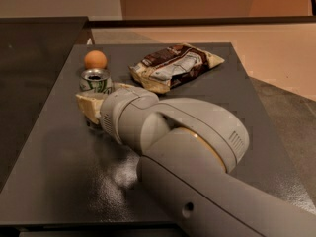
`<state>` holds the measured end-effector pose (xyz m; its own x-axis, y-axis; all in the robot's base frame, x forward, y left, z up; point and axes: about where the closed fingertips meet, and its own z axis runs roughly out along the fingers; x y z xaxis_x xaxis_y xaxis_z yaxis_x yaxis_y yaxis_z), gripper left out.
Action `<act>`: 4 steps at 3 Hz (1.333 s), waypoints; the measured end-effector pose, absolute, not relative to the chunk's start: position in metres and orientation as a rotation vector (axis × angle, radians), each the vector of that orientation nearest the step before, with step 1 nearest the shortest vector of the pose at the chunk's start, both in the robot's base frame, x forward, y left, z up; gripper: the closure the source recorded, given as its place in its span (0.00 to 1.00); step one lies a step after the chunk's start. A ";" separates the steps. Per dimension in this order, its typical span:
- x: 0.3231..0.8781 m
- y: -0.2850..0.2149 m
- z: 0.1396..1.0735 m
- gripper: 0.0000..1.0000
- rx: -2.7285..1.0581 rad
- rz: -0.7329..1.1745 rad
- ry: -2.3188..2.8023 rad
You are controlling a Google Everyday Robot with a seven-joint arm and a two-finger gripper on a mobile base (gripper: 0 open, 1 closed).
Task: Place 7up can upright
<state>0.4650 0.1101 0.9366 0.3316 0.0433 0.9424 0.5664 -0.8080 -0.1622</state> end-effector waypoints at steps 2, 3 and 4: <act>0.460 0.115 0.924 1.00 -2.154 -1.468 -0.545; 0.458 0.111 0.922 1.00 -2.157 -1.484 -0.539; 0.454 0.106 0.921 0.82 -2.157 -1.516 -0.533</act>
Offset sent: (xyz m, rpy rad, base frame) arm 0.0267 0.0504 -0.0491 -0.0167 0.0288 -0.0175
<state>0.4539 0.1058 0.9215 0.3216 0.0560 0.9452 0.5480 -0.8251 -0.1376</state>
